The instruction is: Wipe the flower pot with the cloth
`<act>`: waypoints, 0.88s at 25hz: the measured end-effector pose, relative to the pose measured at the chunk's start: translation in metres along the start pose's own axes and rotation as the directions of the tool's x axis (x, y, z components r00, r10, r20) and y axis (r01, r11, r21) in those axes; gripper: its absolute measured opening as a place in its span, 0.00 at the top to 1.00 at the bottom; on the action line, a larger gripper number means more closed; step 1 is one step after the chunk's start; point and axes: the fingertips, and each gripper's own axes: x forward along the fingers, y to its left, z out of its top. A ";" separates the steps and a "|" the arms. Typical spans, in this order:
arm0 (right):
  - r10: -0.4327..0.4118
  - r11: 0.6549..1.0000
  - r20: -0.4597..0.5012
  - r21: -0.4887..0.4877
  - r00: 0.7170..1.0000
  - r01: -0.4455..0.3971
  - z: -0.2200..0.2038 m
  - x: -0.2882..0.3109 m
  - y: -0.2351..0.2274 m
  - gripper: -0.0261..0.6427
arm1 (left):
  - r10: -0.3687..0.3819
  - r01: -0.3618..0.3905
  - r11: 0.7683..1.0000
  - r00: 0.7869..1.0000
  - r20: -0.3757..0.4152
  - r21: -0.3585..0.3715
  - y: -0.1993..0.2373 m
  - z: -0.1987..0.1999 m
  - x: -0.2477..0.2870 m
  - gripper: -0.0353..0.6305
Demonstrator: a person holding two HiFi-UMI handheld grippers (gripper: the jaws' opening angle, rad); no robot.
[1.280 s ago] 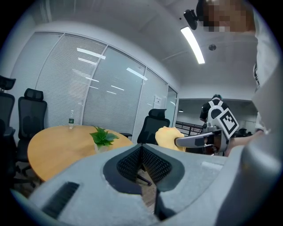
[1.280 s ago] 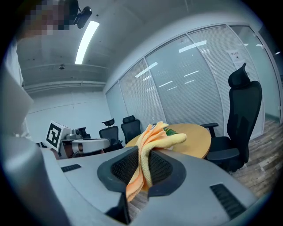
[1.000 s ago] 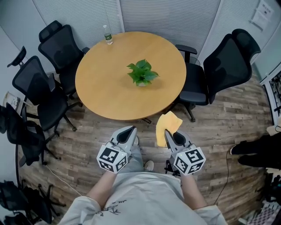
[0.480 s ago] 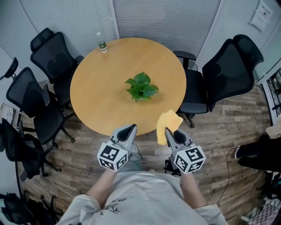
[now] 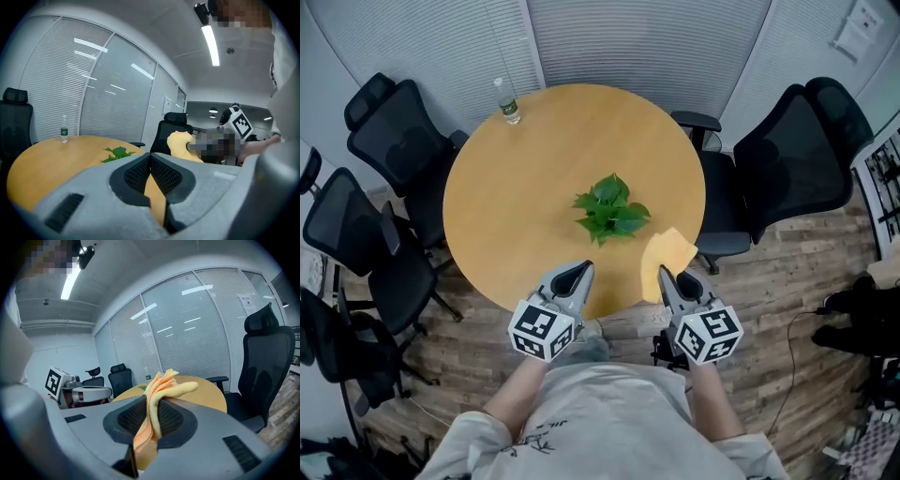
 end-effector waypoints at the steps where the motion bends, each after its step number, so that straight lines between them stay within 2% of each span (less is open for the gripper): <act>1: -0.013 1.000 0.000 0.006 1.000 0.013 0.002 0.006 -0.002 0.88 | -0.008 0.008 1.000 1.000 0.003 0.002 0.005 0.002 0.002 0.93; 6: -0.048 0.999 0.003 0.007 0.999 0.048 0.012 0.023 -0.012 0.88 | -0.032 0.033 0.999 0.999 -0.011 0.028 0.026 0.005 0.014 0.93; 11: -0.031 0.999 -0.032 -0.038 0.999 0.029 0.010 0.032 -0.016 0.88 | -0.037 0.038 0.999 0.999 -0.027 0.012 0.031 -0.001 0.025 0.93; 18: 0.018 0.999 -0.072 -0.041 0.997 -0.021 0.015 0.048 -0.037 0.88 | 0.012 -0.013 0.999 1.000 -0.007 -0.049 0.044 -0.001 0.037 0.93; 22: 0.025 0.998 -0.089 -0.052 0.996 -0.030 0.017 0.057 -0.053 0.88 | 0.050 -0.050 0.998 0.999 -0.003 -0.049 0.055 -0.004 0.041 0.93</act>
